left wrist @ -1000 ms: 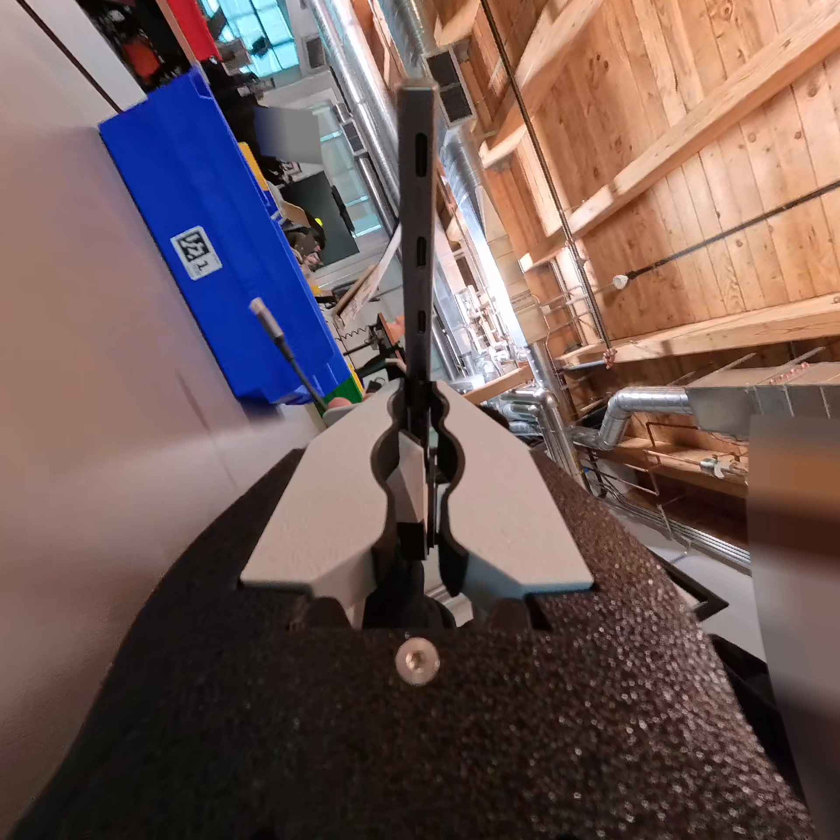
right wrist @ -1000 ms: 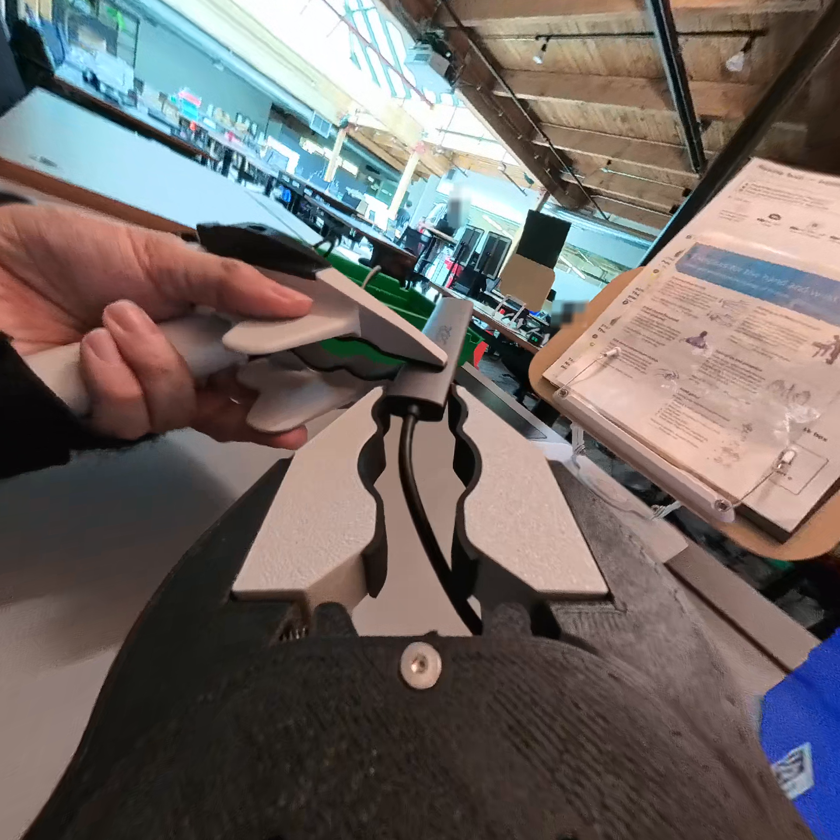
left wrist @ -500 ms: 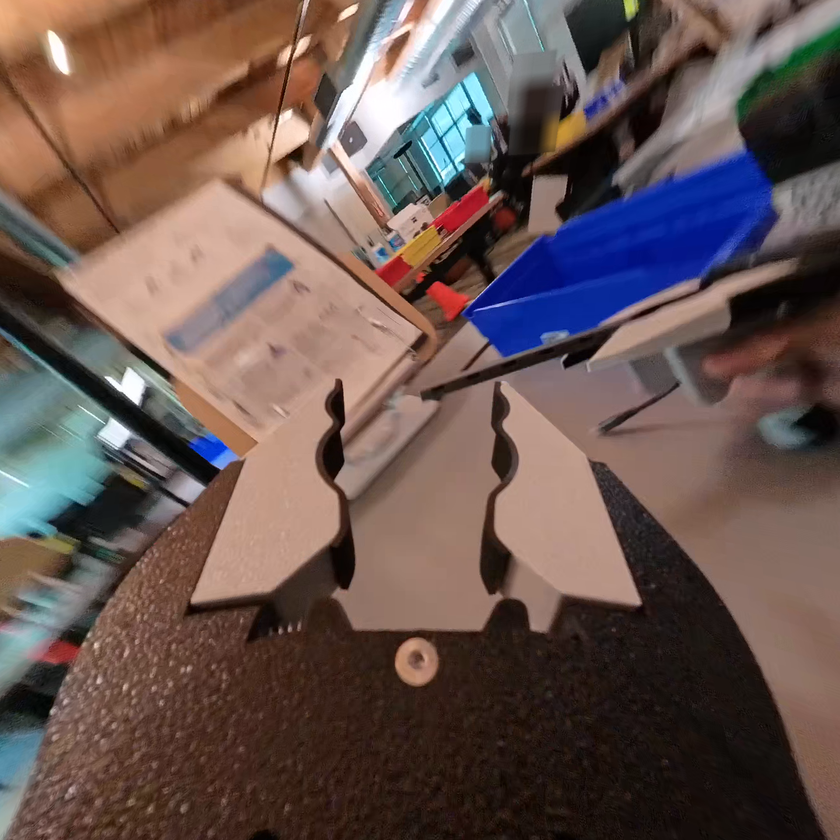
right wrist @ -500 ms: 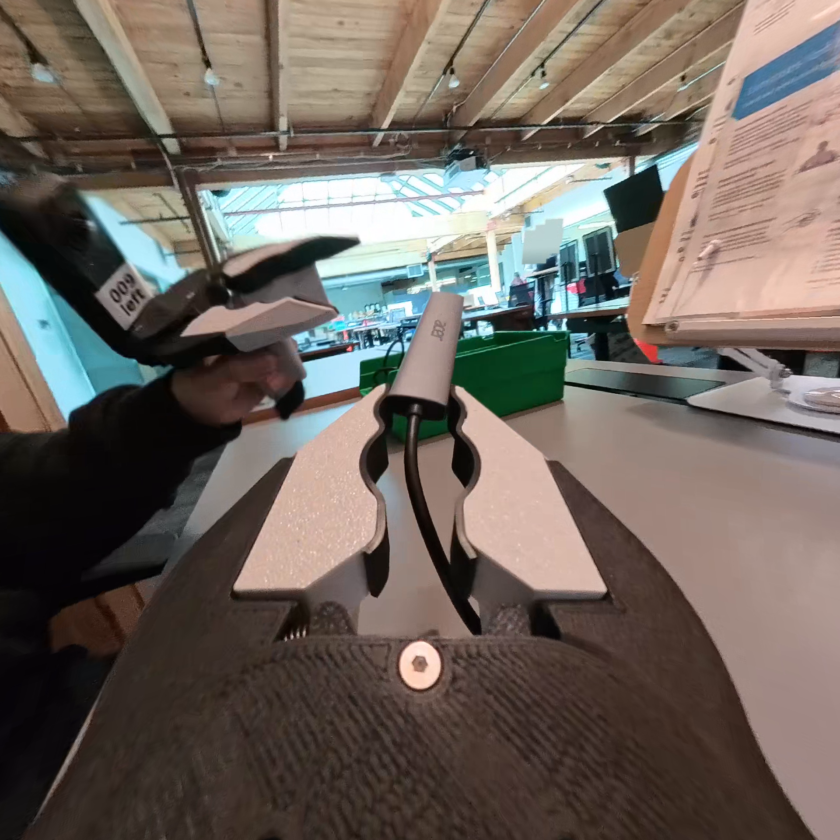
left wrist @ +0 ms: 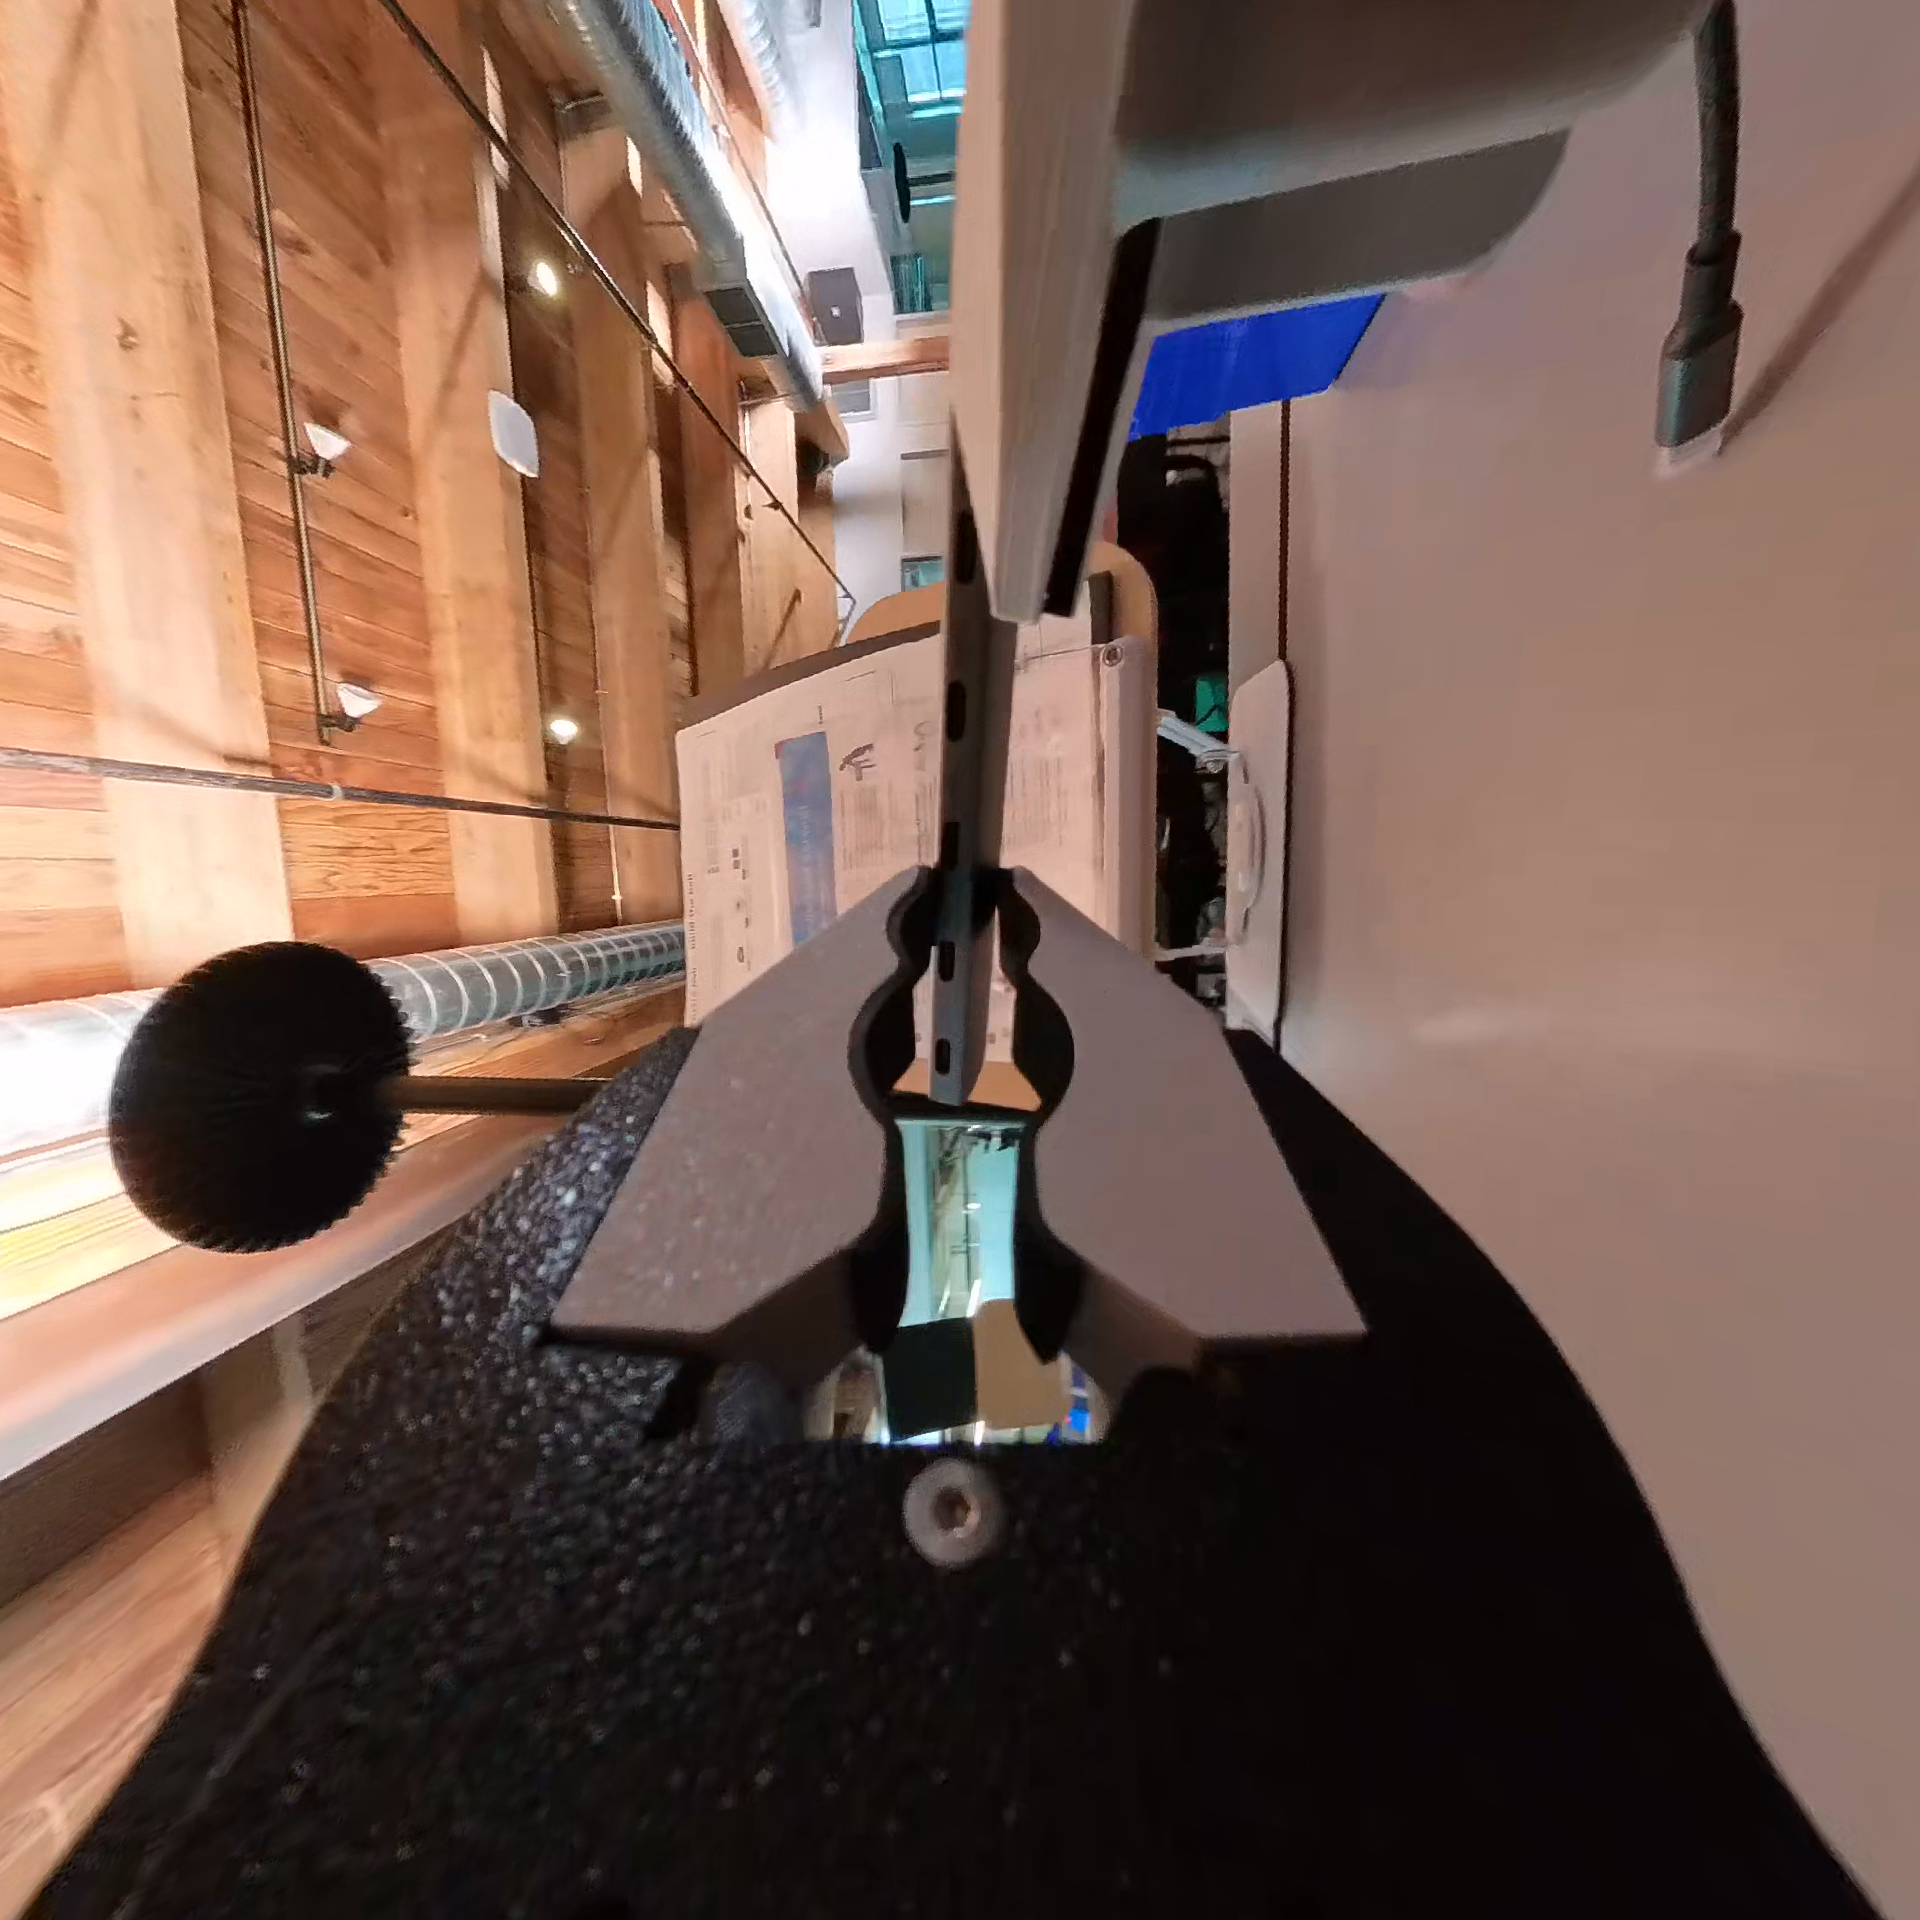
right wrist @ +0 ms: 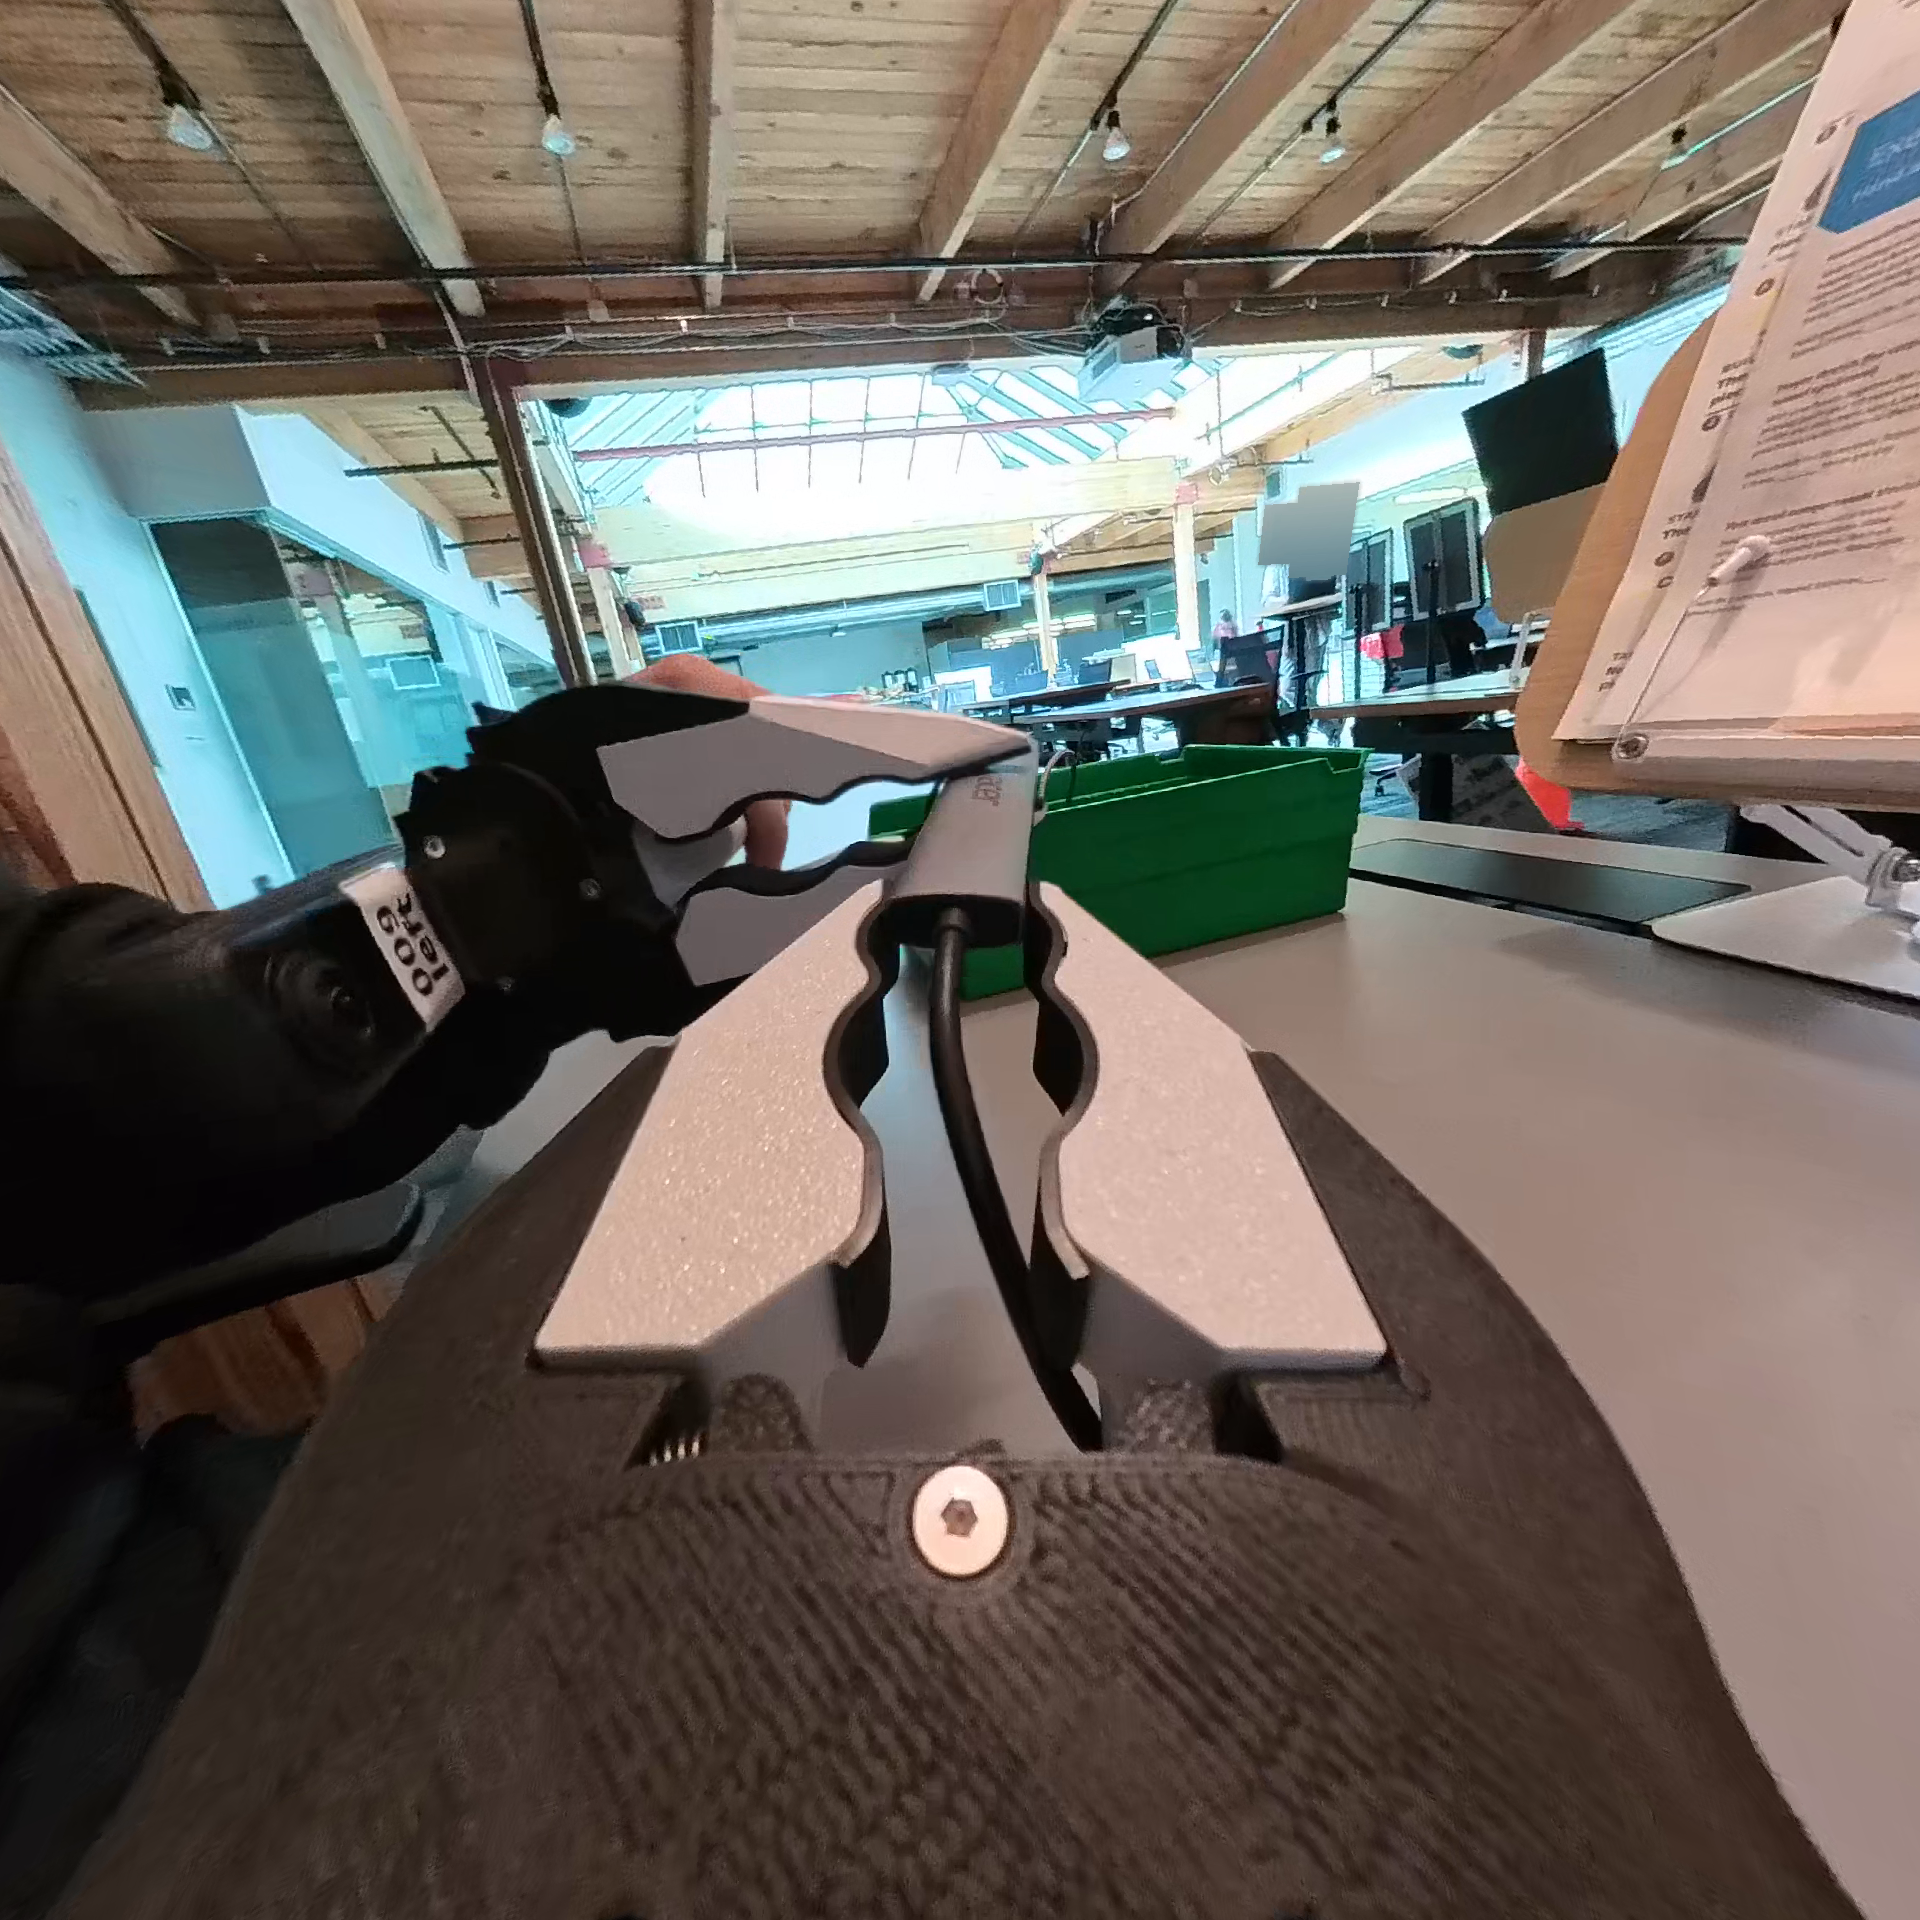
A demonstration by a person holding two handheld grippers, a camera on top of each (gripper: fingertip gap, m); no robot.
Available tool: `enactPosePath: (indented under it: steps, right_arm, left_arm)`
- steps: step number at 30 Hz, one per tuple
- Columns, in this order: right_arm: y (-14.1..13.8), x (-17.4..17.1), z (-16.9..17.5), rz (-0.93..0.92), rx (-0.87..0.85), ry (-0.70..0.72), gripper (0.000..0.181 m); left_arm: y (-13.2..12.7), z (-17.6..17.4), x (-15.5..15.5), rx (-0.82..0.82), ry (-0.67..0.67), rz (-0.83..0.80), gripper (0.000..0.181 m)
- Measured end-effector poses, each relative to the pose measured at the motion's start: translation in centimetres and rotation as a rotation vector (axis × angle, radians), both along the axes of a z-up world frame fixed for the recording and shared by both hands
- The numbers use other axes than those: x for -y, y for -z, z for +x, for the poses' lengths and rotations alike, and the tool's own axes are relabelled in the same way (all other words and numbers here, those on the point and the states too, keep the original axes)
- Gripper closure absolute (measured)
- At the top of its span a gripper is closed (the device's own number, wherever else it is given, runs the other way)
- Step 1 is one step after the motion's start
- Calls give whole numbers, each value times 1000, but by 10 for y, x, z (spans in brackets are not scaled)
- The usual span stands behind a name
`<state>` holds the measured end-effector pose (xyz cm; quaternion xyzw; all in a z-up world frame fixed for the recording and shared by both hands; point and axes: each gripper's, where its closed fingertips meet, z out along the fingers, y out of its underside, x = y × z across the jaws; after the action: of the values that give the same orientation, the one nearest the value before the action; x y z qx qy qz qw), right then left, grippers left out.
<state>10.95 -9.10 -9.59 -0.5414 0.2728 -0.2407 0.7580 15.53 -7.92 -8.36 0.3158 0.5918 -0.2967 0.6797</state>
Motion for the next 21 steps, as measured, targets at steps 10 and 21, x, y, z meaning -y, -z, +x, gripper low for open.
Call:
enactPosePath:
  steps: [10,21]
  right_arm:
    - [-3,-1,5,-20,58,62,158]
    - [-7,4,9,-56,115,155,151]
  left_arm:
    - [1,5,0,-13,-12,-2,174]
    - [6,2,8,-25,-21,-30,174]
